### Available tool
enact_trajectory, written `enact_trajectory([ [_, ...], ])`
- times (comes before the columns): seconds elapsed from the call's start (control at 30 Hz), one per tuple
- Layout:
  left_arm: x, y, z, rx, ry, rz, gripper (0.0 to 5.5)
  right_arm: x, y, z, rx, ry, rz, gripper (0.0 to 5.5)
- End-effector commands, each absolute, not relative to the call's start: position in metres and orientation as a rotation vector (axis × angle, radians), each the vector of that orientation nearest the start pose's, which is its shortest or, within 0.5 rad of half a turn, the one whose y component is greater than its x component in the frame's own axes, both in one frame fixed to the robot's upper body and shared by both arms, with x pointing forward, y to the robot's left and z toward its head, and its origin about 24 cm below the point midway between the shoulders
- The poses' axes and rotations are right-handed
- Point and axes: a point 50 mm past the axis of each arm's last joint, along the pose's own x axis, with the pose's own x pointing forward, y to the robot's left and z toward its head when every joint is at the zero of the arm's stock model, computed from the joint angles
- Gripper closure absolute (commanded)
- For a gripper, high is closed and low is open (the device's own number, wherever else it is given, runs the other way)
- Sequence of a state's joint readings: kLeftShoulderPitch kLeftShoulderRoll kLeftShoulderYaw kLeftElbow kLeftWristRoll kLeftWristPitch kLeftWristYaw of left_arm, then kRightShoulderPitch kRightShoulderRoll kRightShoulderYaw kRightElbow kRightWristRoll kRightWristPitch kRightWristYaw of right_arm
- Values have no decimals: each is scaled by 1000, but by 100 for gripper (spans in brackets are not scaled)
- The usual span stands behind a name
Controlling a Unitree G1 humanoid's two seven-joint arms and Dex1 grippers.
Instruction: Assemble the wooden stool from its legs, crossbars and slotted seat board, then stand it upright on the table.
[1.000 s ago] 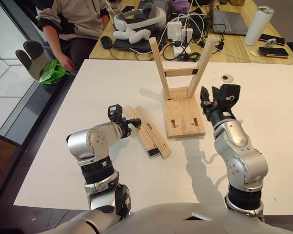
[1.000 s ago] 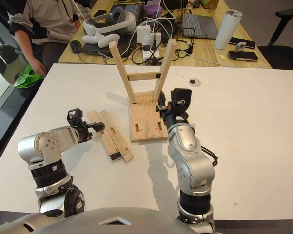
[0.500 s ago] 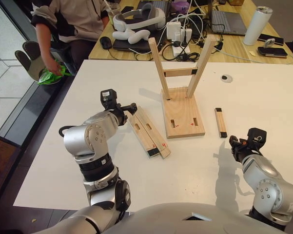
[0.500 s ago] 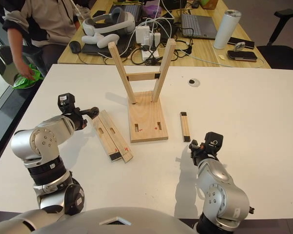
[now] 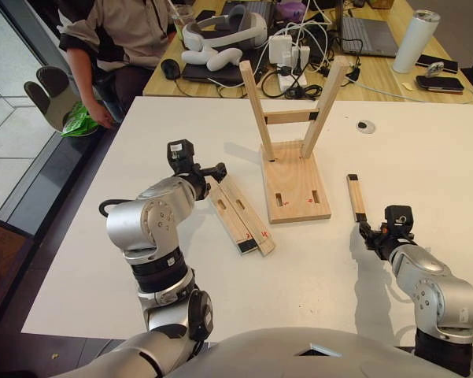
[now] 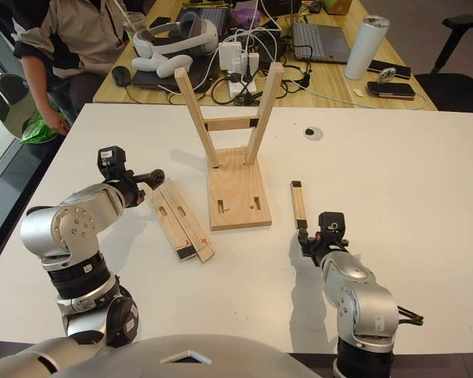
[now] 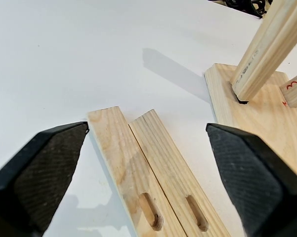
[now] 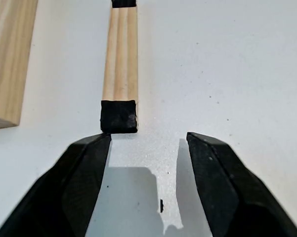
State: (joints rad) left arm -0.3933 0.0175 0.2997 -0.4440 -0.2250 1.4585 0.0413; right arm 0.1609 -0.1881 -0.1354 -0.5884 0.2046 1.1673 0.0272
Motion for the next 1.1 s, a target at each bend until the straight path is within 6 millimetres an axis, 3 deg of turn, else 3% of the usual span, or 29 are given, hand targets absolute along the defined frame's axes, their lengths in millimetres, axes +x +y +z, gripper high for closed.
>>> enact_trajectory([
  [0.03, 268, 163, 110, -204, 620, -12, 105, 198, -197, 40, -12, 728, 2, 261],
  [0.33, 268, 157, 109, -202, 622, -31, 105, 225, -185, 41, 34, 690, 27, 261],
  [0.5, 266, 152, 108, -201, 624, -48, 105, 230, -170, 48, 103, 675, 56, 261],
  [0.73, 266, 148, 107, -204, 625, -62, 105, 236, -173, 42, 88, 685, -22, 149],
  [1.07, 265, 144, 105, -210, 628, -71, 105, 248, -163, 30, 153, 731, -25, 149],
  [1.1, 266, 144, 106, -210, 627, -72, 105, 248, -162, 30, 157, 733, -28, 168],
])
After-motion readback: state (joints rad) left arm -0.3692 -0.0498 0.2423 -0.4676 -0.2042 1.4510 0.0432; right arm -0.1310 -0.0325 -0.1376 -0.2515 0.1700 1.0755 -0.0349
